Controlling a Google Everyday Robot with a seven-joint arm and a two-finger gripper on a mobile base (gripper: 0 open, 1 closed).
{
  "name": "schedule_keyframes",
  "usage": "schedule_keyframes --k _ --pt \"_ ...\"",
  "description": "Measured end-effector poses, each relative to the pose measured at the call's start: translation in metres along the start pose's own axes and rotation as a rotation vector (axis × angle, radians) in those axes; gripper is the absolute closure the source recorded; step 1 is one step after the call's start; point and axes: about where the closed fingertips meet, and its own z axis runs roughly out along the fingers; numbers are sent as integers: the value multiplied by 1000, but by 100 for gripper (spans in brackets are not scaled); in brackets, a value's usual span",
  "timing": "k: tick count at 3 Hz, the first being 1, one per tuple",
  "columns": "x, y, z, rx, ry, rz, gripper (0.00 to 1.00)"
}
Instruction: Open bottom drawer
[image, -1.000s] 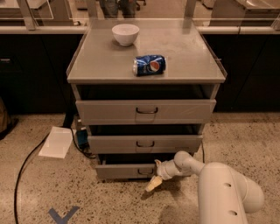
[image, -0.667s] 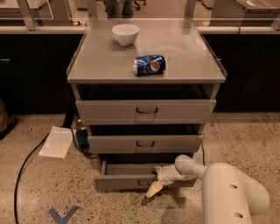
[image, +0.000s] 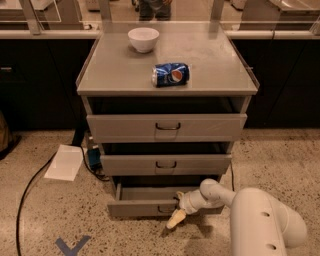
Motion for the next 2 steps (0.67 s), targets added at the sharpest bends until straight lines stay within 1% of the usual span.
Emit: schedule_keyframes --k 1,2 --pt "6 21 0 -51 -17 30 0" --pt "4 22 -2 -51 -17 31 0"
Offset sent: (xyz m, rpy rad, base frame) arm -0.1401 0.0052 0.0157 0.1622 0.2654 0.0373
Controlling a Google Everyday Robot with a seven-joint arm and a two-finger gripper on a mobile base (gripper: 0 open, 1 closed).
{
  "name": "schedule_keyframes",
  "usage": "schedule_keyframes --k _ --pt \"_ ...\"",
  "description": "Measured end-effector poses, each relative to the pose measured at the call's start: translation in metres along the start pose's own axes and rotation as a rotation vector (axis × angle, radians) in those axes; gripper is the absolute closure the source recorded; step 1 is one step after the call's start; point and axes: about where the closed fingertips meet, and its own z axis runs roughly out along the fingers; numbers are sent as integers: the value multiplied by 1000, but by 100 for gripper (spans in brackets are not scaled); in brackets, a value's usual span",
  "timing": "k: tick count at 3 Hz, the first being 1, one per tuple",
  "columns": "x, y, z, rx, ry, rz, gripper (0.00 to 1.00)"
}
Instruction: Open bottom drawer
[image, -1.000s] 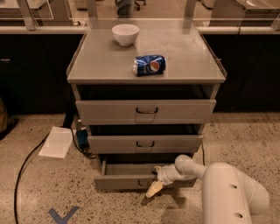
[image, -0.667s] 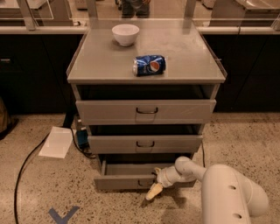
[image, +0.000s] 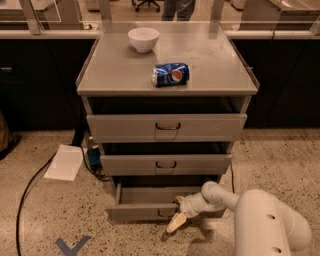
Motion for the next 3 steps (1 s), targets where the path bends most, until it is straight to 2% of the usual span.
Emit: schedule_keyframes --k 1,2,3 --pt "3 41 -7 -74 -25 36 0" --pt "3 41 -7 -74 -25 36 0" --pt "7 53 -2 -96 -10 31 0"
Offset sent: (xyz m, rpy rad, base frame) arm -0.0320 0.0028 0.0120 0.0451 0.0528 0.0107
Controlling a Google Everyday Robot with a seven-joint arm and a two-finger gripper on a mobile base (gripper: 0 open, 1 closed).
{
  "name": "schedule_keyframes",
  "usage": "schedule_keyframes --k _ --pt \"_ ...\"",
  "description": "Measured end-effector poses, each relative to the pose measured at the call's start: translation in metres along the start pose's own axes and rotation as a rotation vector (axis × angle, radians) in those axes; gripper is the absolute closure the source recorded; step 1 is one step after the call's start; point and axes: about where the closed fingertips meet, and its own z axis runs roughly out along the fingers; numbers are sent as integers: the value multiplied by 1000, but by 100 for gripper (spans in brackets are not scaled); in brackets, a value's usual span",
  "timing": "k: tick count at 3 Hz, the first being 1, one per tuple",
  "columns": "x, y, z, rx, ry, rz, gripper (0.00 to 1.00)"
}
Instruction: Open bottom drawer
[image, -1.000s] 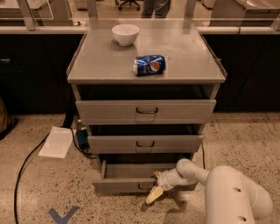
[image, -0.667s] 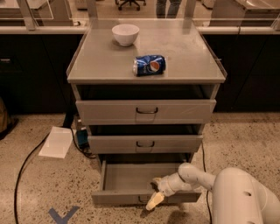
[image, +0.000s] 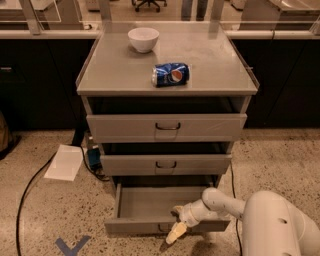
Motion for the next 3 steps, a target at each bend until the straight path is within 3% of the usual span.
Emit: schedule_keyframes --k 1,3 --pt "14 31 6 -54 23 18 0" --pt "37 118 -13 -128 23 132 0"
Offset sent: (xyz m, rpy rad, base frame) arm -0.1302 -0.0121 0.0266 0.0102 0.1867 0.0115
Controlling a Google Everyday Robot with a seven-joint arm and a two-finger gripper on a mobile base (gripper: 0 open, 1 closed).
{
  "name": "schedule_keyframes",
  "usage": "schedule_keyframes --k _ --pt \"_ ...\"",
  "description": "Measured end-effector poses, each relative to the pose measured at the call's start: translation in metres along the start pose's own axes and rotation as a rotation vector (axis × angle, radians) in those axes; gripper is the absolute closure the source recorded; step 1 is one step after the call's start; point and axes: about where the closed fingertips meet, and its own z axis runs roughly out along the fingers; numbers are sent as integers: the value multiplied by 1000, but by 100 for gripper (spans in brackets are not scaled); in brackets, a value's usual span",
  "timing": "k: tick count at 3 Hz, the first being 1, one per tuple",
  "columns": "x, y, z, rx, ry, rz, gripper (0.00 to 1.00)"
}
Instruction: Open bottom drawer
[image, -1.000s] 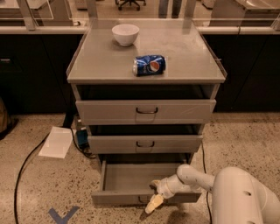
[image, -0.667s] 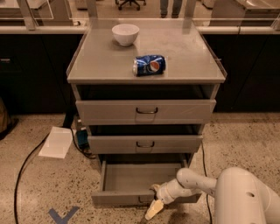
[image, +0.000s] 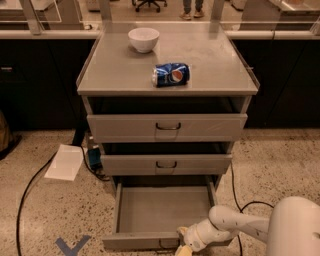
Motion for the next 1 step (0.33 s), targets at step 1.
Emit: schedule_keyframes --k 1 --pt "0 0 0 0 0 0 0"
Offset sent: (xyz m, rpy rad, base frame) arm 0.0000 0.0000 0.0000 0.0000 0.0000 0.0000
